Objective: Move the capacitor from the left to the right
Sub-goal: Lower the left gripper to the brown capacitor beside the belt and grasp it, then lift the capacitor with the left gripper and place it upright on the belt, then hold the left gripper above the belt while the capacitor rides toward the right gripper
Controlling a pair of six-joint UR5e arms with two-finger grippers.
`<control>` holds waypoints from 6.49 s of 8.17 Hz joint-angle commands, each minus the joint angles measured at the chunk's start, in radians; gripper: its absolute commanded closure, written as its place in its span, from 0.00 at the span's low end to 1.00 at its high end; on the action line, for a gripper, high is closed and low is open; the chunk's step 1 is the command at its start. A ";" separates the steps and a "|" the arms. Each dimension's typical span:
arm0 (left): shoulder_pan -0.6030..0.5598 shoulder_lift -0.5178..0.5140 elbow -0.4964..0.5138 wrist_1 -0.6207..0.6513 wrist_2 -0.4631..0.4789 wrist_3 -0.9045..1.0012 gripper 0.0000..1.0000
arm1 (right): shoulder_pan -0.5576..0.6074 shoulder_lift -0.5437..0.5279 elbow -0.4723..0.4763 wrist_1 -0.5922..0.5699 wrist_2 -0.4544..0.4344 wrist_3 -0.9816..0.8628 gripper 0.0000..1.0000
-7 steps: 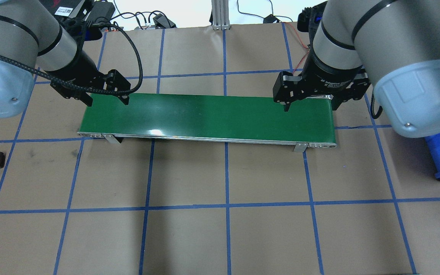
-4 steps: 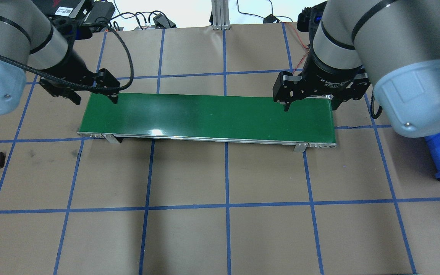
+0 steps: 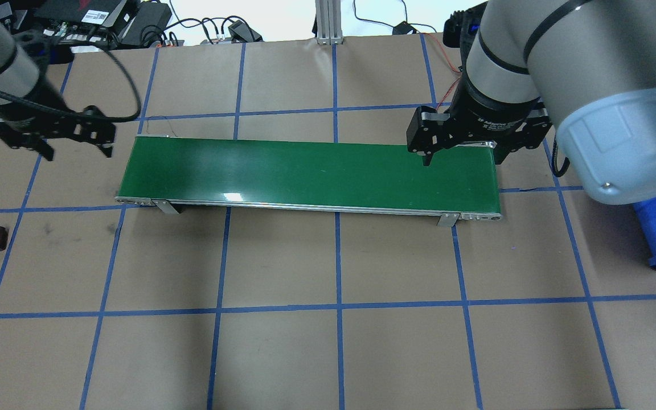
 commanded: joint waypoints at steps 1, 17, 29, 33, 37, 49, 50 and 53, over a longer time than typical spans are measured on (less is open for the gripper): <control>0.239 -0.161 -0.002 0.208 -0.068 0.057 0.00 | 0.000 0.001 0.000 0.000 -0.001 0.000 0.00; 0.360 -0.451 0.001 0.303 -0.053 -0.076 1.00 | -0.002 0.101 -0.006 -0.101 0.013 0.003 0.00; -0.151 -0.329 0.012 0.275 -0.126 0.229 1.00 | -0.209 0.353 0.135 -0.331 0.214 -0.417 0.00; -0.171 -0.365 0.010 0.343 -0.200 0.139 1.00 | -0.209 0.356 0.132 -0.339 0.198 -0.408 0.00; -0.278 -0.247 0.011 0.272 -0.147 -0.061 0.00 | -0.209 0.358 0.130 -0.342 0.198 -0.408 0.00; -0.314 -0.058 0.001 0.044 -0.096 -0.053 0.00 | -0.212 0.425 0.130 -0.393 0.201 -0.424 0.01; -0.317 -0.061 -0.001 0.044 -0.090 -0.066 0.00 | -0.228 0.430 0.130 -0.391 0.218 -0.369 0.01; -0.317 -0.065 -0.002 0.033 -0.088 -0.064 0.00 | -0.242 0.436 0.133 -0.414 0.266 -0.316 0.01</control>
